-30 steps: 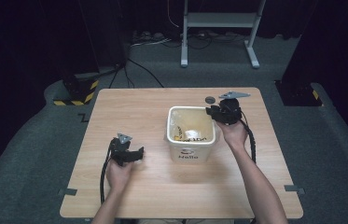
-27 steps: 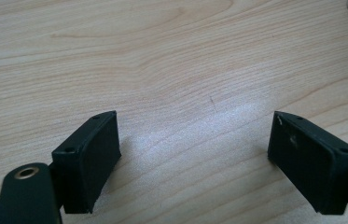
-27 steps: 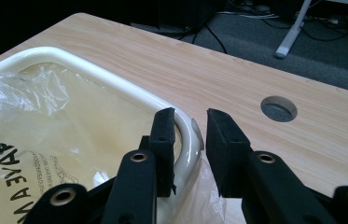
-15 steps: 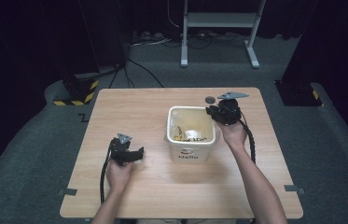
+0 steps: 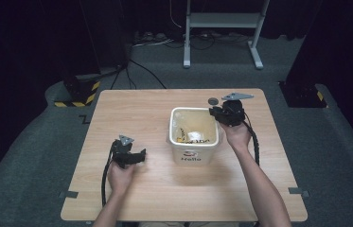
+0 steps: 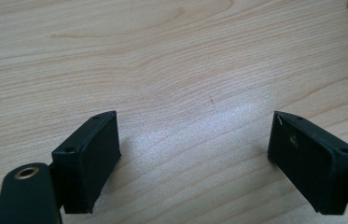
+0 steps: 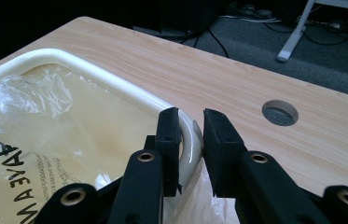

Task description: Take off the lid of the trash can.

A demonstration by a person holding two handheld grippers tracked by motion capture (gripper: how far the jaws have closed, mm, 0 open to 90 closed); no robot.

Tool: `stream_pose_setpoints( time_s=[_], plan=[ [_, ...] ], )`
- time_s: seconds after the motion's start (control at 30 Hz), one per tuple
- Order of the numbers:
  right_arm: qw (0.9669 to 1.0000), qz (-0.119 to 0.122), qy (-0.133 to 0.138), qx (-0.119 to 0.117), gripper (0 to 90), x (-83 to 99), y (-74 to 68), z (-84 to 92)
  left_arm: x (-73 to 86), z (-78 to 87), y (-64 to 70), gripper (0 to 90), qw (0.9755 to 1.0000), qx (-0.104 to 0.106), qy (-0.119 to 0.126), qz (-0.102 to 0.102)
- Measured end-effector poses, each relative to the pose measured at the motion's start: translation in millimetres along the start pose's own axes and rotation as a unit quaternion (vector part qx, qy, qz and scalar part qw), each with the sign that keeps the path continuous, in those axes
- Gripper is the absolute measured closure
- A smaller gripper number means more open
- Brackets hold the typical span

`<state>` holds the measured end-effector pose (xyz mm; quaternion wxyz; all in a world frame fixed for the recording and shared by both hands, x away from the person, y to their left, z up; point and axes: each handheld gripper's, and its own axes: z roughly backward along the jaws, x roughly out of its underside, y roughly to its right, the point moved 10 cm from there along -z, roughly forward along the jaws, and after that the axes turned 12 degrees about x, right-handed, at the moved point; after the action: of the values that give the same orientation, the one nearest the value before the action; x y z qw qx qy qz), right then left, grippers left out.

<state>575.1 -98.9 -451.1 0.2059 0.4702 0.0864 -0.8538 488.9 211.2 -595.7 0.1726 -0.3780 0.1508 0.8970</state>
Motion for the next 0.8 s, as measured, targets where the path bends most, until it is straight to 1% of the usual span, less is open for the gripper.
stream_pose_setpoints(
  time_s=[0.37,0.57,0.8],
  plan=[
    [1.0000,-0.004,0.006,-0.001,76.9,-4.0,1.1,4.2,-0.1,-0.1,0.0,16.8,1.0000,0.000,0.000,0.000],
    [0.9999,-0.001,0.011,-0.001,77.0,-9.6,0.5,7.5,-0.2,-0.2,0.1,16.9,1.0000,0.000,0.000,0.000],
    [0.9999,-0.003,0.016,-0.004,77.3,-15.4,0.2,12.3,-0.6,-0.6,0.6,17.1,1.0000,0.001,0.003,0.002]
  ],
)
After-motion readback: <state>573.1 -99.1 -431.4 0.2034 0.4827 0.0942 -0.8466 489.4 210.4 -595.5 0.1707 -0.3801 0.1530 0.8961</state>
